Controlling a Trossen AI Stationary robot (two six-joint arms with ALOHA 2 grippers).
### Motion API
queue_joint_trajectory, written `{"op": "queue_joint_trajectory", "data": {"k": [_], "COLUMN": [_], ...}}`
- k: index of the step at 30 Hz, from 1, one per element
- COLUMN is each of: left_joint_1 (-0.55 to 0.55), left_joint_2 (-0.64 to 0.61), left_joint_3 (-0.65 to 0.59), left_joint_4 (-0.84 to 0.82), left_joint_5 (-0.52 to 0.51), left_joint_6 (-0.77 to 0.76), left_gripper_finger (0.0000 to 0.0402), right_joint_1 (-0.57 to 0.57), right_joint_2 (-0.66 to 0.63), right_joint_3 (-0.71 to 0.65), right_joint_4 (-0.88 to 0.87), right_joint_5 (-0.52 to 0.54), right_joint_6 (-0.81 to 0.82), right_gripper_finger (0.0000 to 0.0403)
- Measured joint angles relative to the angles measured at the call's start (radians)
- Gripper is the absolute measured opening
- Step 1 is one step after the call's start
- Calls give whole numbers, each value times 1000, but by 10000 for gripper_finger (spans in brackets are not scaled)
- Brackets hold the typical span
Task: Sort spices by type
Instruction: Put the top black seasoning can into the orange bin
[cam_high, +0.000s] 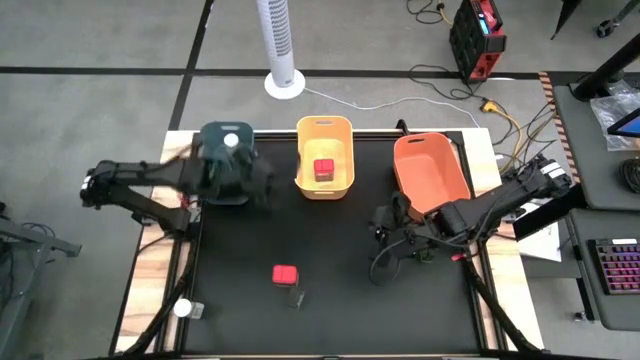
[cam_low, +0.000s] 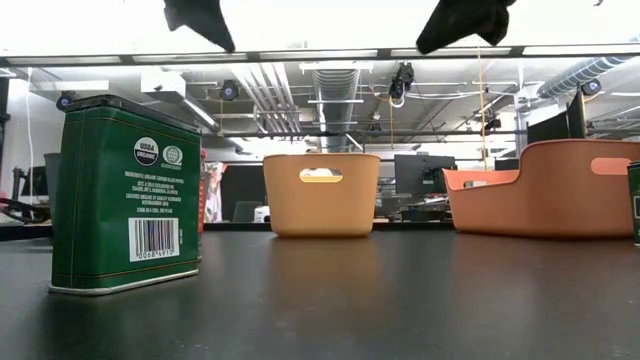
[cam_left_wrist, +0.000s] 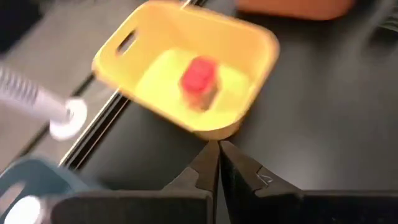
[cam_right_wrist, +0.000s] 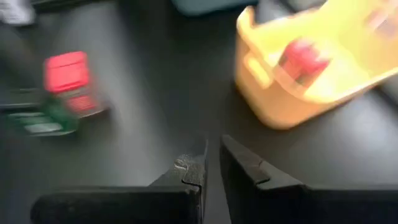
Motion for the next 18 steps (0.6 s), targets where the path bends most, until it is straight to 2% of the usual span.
{"op": "queue_joint_trajectory", "data": {"k": [3,7,11,18], "left_joint_1": [-142,-256,-290,-289], "left_joint_2": [2,12,15,15], "left_joint_3": [-46,-103,-155,-221], "left_joint_4": [92,184,240,291], "left_joint_5": [-90,-173,-182,-207], "left_joint_6": [18,28,19,16], "left_gripper_finger": [0,0,0,0], "right_joint_1": [0,7,24,52], "right_joint_2": [0,0,1,2], "right_joint_3": [41,57,52,51], "right_joint_4": [-81,-147,-215,-505], "right_joint_5": [-130,-326,-508,-688], "right_joint_6": [126,289,448,708], "right_gripper_finger": [34,34,34,34]}}
